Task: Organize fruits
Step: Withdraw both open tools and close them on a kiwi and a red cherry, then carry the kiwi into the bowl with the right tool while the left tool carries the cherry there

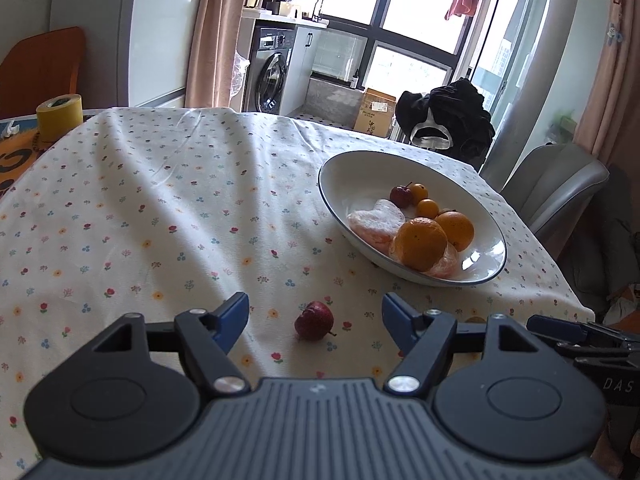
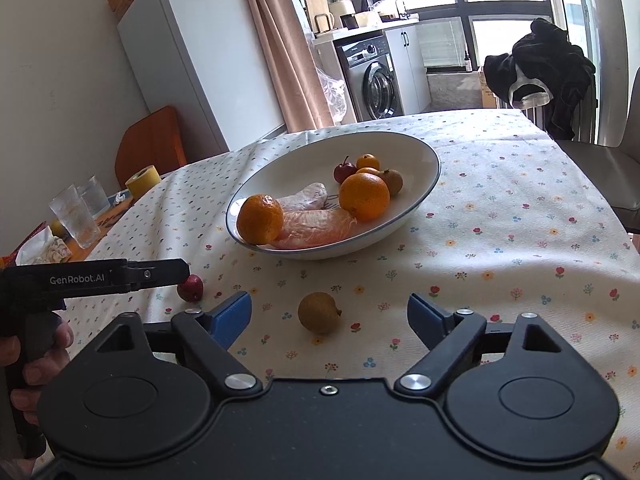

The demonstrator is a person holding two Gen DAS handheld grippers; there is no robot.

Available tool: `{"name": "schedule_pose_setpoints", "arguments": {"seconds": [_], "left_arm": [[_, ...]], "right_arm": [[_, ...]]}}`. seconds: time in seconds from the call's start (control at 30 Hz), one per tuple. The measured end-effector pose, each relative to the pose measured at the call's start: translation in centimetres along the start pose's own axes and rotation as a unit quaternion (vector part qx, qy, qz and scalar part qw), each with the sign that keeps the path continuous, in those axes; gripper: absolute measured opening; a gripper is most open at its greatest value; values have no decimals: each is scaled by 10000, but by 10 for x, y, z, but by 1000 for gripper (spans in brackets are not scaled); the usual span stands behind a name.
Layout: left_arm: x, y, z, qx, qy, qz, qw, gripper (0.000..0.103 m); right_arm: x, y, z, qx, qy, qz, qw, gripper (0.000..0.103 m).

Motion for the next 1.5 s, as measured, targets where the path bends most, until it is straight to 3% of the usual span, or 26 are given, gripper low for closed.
{"name": "schedule_pose_setpoints", "arguments": {"seconds": [0.37, 0.43, 0.47, 0.5, 0.67, 1.5], "left_arm": [[1, 16, -4, -144, 67, -108, 9998, 51], [2, 20, -5, -175, 85, -116, 9997, 46], [2, 22, -6, -207, 78, -118, 9997, 39], [1, 25, -8, -255, 51, -125, 9996, 27], [2, 25, -10, -230, 92, -172, 9995, 21], [42, -4, 30, 295, 550, -311, 9976, 21]], "right_arm": [[-9, 15, -3, -124, -69, 52, 9999, 64], [-11, 17, -5, -171, -119, 121, 9997, 51], [-13, 18, -6, -167, -196, 164, 9995, 31], [-14, 18, -6, -193, -262, 155, 9993, 25], [-14, 15, -7, -178, -283, 234, 9992, 25], [0, -10, 28, 330, -127, 196, 9992, 25]]}}
Point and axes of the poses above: each gripper's, at about its wrist camera, not at the fingertips, and y roughly the way its jaws point, x to its right, z to its top, the point moved 5 cm from there along y, roughly the way its jaws point, and after that the axes turned 15 degrees about -z, right-handed, at the moved point
